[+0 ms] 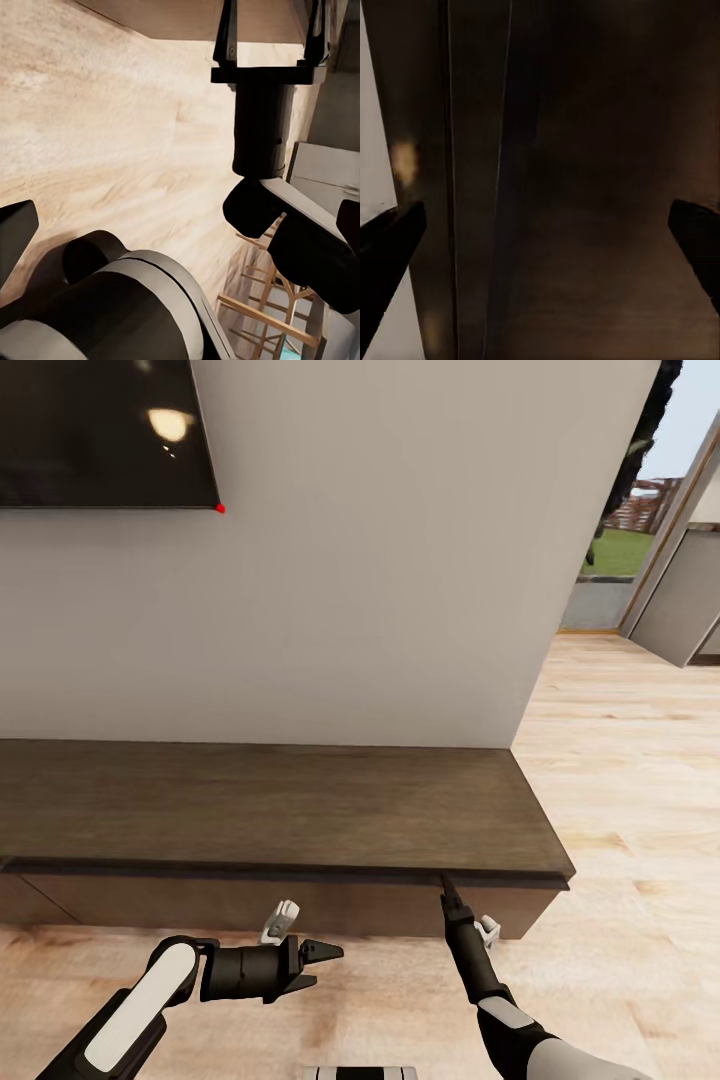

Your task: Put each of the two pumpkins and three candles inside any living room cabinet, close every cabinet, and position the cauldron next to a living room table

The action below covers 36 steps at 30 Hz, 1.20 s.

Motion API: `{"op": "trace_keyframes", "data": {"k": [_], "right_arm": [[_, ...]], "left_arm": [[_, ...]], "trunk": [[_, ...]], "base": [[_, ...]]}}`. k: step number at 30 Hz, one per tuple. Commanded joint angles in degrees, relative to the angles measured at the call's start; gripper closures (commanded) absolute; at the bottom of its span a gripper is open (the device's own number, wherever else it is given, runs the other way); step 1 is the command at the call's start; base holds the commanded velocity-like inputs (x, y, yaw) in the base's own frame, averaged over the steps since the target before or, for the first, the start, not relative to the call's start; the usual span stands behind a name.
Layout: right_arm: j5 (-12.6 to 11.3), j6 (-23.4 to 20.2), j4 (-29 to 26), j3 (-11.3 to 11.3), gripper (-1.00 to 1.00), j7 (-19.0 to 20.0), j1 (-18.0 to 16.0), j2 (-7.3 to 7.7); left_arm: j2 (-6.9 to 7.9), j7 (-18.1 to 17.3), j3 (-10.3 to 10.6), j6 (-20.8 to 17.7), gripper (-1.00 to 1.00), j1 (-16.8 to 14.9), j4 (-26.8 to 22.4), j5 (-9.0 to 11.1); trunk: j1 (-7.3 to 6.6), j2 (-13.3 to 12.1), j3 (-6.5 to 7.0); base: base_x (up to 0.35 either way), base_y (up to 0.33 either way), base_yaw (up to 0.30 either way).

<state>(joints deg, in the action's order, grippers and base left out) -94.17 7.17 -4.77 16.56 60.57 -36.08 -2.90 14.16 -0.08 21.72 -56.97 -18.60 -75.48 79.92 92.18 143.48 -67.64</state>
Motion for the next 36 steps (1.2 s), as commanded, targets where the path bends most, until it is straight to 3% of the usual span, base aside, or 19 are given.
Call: {"op": "trace_keyframes", "data": {"k": [1,36], "right_arm": [[-0.31,0.55,0.05,0.49,1.00,0.08,-0.04,0.00],[-0.31,0.56,0.11,0.49,1.00,-0.54,-0.04,0.00]], "left_arm": [[0.06,-0.01,0.07,-0.07,-1.00,-0.04,-0.02,0.06],[0.04,-0.01,0.15,-0.07,-1.00,-0.04,-0.05,0.06]], "trunk": [[-0.01,0.02,-0.05],[-0.01,0.02,-0.05]], "base": [[0.000,0.000,0.000],[0.000,0.000,0.000]]}}
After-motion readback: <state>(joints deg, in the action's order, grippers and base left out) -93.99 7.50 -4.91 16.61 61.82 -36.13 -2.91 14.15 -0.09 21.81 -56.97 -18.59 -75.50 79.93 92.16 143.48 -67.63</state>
